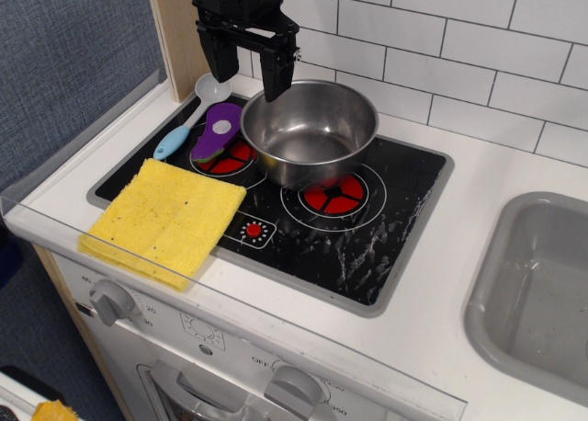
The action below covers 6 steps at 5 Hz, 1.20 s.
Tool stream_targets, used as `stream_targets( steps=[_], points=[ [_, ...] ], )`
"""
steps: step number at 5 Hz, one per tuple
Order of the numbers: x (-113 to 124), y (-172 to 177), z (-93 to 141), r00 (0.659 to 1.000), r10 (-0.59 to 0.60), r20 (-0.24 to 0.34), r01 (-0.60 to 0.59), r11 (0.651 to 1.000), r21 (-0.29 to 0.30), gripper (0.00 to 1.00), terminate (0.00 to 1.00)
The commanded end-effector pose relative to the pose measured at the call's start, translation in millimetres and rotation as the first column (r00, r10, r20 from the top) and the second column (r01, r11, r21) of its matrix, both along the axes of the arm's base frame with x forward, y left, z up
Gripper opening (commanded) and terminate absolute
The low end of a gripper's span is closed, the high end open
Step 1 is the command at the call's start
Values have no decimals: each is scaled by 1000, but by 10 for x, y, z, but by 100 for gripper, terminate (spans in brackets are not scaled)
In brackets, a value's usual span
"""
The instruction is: Move the yellow cloth to the bottom right of the stove top.
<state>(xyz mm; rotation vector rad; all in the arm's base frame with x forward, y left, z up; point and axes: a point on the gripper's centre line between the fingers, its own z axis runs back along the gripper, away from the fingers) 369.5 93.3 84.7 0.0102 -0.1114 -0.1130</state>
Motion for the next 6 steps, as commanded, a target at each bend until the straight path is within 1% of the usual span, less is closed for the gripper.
stream_targets(
  steps=[1,2,3,4,5,6],
  points=[
    [0,0,0,1000,0,0,0,1000,0,100,0],
    [-287,81,70,998,50,35,-51,999,3,100,0],
    [-537,127,78,995,82,48,-83,996,15,100,0],
    [-763,148,22,994,102,44,-103,994,24,100,0],
    [-818,108,-238,996,84,-33,-83,996,41,100,0],
    [-745,132,-455,991,102,-87,-96,992,77,100,0]
  ],
)
